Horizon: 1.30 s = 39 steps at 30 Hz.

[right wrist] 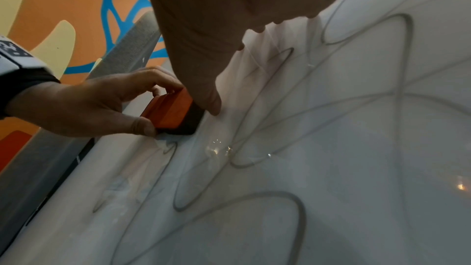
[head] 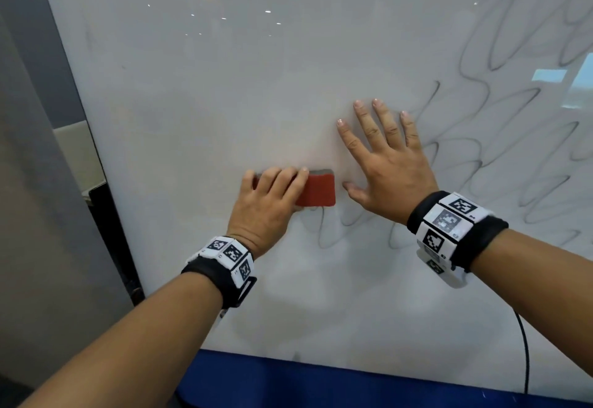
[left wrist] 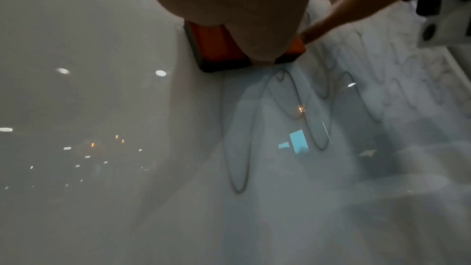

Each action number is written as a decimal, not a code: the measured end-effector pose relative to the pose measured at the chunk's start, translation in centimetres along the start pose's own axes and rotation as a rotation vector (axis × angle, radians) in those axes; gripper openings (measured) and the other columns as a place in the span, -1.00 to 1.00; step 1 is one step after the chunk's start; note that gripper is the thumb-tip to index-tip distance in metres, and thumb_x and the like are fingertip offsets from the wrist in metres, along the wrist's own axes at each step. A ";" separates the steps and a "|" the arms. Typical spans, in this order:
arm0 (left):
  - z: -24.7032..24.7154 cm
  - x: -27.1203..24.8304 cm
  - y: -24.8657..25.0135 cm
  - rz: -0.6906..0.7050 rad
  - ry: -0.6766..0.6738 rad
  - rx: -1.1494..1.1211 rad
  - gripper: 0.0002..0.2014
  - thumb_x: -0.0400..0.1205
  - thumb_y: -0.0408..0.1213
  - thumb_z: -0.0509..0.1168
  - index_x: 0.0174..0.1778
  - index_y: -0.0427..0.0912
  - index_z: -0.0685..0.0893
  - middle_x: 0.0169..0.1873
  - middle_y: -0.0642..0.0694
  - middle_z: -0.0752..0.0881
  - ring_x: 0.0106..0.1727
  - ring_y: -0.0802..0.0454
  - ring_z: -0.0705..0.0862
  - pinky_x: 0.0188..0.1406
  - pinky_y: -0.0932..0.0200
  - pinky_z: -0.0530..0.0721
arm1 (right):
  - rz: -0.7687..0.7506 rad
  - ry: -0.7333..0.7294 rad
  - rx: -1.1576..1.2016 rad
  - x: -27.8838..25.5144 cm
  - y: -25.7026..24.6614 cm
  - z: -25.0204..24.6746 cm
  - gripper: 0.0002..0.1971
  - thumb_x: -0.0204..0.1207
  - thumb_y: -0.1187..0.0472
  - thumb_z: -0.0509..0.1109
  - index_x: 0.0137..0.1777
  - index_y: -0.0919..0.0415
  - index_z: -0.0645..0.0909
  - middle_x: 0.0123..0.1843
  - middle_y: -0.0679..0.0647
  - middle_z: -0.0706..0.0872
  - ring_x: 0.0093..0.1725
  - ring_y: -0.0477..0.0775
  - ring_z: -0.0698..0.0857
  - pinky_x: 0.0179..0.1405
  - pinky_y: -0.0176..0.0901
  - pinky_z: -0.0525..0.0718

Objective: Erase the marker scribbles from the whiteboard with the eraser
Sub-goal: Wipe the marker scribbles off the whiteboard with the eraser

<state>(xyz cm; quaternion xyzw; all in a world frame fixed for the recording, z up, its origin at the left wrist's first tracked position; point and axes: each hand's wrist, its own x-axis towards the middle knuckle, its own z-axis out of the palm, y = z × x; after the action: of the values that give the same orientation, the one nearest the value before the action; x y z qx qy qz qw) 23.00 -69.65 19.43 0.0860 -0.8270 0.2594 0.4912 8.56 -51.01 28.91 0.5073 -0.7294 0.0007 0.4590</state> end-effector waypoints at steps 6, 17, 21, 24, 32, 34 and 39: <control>-1.0 3.1 -0.7 -0.571 0.075 -0.074 -0.38 0.59 0.01 0.26 0.54 -0.18 0.37 0.35 -0.18 0.52 0.21 -0.17 0.41 0.12 -0.17 0.47 | 0.009 -0.007 -0.005 -0.2 -0.1 0.2 -0.03 0.38 -0.15 0.48 0.75 0.07 0.14 0.78 0.21 0.06 0.75 0.33 0.03 0.66 0.45 0.07; -0.6 0.9 -0.5 -0.429 0.007 -0.107 -0.39 0.59 0.05 0.24 0.52 -0.17 0.37 0.35 -0.15 0.50 0.22 -0.17 0.42 0.14 -0.15 0.45 | 0.008 -0.013 -0.014 -0.6 -0.3 0.4 -0.06 0.41 -0.14 0.48 0.74 0.08 0.17 0.78 0.24 0.06 0.75 0.36 0.03 0.65 0.47 0.09; -0.5 0.4 0.1 -0.375 0.007 -0.042 -0.39 0.59 -0.01 0.27 0.53 -0.17 0.37 0.34 -0.13 0.46 0.22 -0.16 0.41 0.16 -0.17 0.46 | -0.027 -0.056 -0.025 -2.2 -1.8 1.3 0.01 0.37 -0.16 0.52 0.75 0.09 0.12 0.78 0.25 0.03 0.75 0.38 0.01 0.64 0.48 0.08; -0.1 -0.4 -0.7 -0.053 -0.014 0.005 -0.40 0.60 -0.09 0.37 0.55 -0.19 0.43 0.33 -0.11 0.47 0.26 -0.16 0.46 0.18 -0.20 0.53 | -0.029 -0.066 -0.030 -3.0 -2.5 1.9 0.05 0.34 -0.14 0.56 0.76 0.09 0.10 0.79 0.24 0.00 0.75 0.37 -0.01 0.65 0.47 0.05; -0.1 -0.5 1.5 -0.686 0.034 -0.104 -0.35 0.57 0.01 0.30 0.56 -0.17 0.37 0.33 -0.17 0.50 0.20 -0.18 0.44 0.12 -0.18 0.54 | -0.016 -0.085 -0.014 -3.1 -2.7 2.0 0.04 0.36 -0.11 0.55 0.76 0.08 0.08 0.79 0.22 0.00 0.76 0.35 -0.03 0.66 0.47 0.04; 0.4 -1.7 3.3 -0.496 -0.018 -0.101 -0.35 0.56 -0.01 0.32 0.55 -0.15 0.35 0.33 -0.13 0.45 0.21 -0.18 0.44 0.15 -0.18 0.51 | -0.011 -0.073 -0.005 -3.1 -2.6 2.0 0.02 0.37 -0.09 0.54 0.76 0.08 0.09 0.79 0.22 -0.01 0.76 0.34 -0.03 0.66 0.47 0.04; 0.9 -3.9 3.9 -0.379 -0.064 -0.171 -0.32 0.49 -0.04 0.50 0.49 -0.11 0.40 0.28 -0.14 0.53 0.19 -0.17 0.48 0.10 -0.16 0.56 | -0.018 -0.062 -0.007 -3.2 -2.6 2.1 0.01 0.37 -0.08 0.55 0.76 0.09 0.11 0.79 0.21 0.01 0.76 0.34 -0.01 0.65 0.47 0.07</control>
<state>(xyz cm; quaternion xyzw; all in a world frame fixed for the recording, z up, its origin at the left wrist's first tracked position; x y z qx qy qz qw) 22.69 -67.25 14.40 0.2063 -0.8303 0.0882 0.5102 9.31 -50.86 24.33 0.5120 -0.7385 -0.0218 0.4381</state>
